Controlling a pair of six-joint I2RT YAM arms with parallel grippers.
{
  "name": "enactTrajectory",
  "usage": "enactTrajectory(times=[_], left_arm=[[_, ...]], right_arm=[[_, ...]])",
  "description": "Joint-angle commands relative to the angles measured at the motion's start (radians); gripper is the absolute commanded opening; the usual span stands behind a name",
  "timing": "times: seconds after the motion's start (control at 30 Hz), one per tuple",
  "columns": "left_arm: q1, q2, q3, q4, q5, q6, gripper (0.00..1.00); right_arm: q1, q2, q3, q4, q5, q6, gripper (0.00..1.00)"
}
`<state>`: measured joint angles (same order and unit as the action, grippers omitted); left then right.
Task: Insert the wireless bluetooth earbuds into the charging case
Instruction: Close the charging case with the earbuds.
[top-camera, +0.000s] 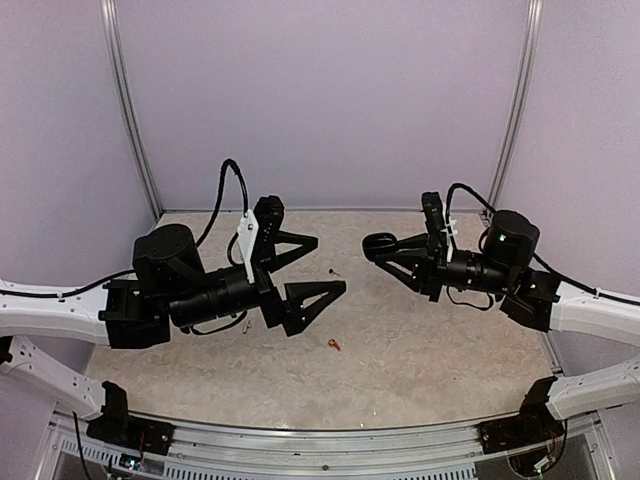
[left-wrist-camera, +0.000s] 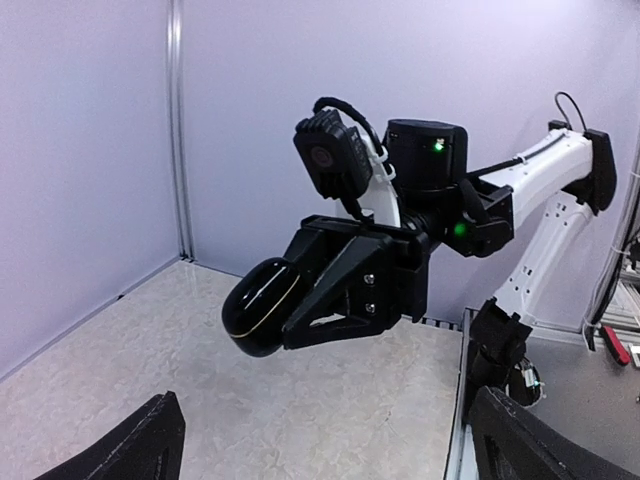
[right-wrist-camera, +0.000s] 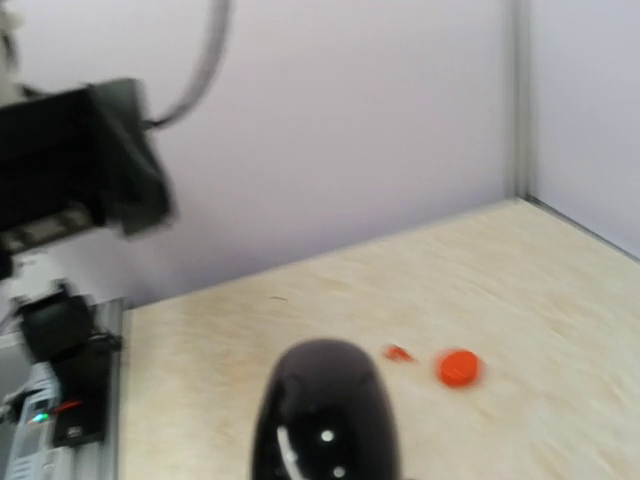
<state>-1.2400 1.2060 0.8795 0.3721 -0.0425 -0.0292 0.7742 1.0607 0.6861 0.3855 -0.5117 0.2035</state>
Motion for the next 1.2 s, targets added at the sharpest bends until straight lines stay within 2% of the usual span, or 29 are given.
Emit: enactTrajectory(times=[0.0,0.13,0.3,0.57,0.73,0.9,1.17], left_arm=[[0.081,-0.024,-0.022,-0.004,-0.038,-0.129,0.99],[0.129,-0.021,-0.034,-0.036,-0.086,-0.191,0.99],[0.179,-0.022,-0.052,-0.059,-0.108,-0.259,0.99],[0.199,-0.046,-0.088,-0.099,-0.148,-0.282,0.99],[0.211,-0.061,-0.107,-0.105,-0.161,-0.291,0.99],[0.226,-0.062,-0.119,-0.116,-0.164,-0.297,0.99],[0.264,-0.058,-0.134,-0.122,-0.158,-0.327,0.99]], right_arm=[[-0.135,0.067,0.052,-0.082,-0.041,0.094,0.00],[-0.254,0.210,0.123,-0.176,-0.107,0.115,0.00],[-0.361,0.432,0.188,-0.155,-0.193,0.149,0.00],[-0.443,0.744,0.354,-0.181,-0.244,0.162,0.00],[-0.482,0.895,0.432,-0.201,-0.238,0.174,0.05],[-0.495,0.996,0.502,-0.230,-0.258,0.173,0.06],[-0.496,1.044,0.543,-0.267,-0.206,0.171,0.20]])
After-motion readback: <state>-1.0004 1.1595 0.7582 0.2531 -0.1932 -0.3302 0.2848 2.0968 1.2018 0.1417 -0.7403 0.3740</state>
